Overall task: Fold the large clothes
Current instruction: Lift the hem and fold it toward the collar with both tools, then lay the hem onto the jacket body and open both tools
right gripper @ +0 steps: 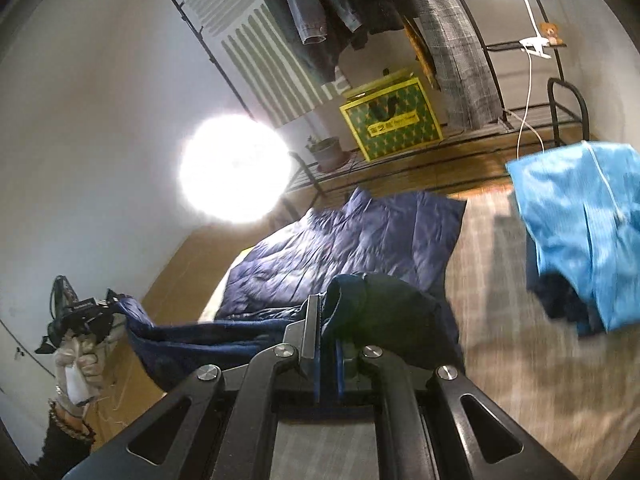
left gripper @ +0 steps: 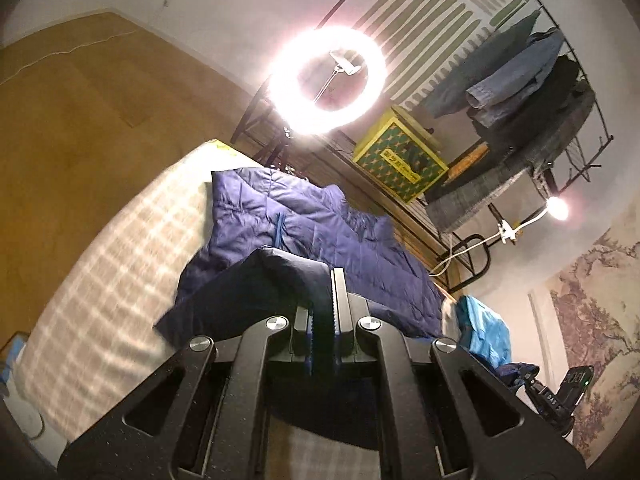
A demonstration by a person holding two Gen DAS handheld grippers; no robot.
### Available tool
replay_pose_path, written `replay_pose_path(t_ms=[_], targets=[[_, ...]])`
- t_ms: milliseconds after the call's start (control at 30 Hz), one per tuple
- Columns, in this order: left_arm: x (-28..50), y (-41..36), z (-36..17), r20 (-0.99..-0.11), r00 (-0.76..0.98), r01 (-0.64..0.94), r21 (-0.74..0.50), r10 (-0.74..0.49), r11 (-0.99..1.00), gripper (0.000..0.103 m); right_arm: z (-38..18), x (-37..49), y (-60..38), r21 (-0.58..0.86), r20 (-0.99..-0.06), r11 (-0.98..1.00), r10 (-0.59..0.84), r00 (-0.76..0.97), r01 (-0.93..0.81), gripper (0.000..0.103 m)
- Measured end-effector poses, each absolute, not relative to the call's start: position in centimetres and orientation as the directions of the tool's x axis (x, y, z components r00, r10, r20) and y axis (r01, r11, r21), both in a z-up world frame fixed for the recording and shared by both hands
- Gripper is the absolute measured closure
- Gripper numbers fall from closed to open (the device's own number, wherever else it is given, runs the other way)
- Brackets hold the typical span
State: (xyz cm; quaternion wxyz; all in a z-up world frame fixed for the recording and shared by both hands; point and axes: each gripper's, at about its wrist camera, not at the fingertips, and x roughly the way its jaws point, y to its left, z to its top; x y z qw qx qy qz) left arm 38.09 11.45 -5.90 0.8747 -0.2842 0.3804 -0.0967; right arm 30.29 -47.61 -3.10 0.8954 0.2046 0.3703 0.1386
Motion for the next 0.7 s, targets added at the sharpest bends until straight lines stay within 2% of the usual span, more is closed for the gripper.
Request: replay_pose_path(t_ms=[467, 700], targets=[[54.0, 8.8, -8.7, -0.649, 0.699, -0.083, -0.491, -0.300, 0.867, 0.099, -4.6, 45.8, -45.1, 0.287, -0.663, 0.957, 0.223, 0.715, -0.033, 0.101], [61.9, 6.7, -12.0, -0.681, 0.687, -0.097, -0.431, -0.253, 0.897, 0.099, -8.1, 53.6, -45.1, 0.219, -0.693, 0.975, 0.134, 0.709, 0.029, 0.101]])
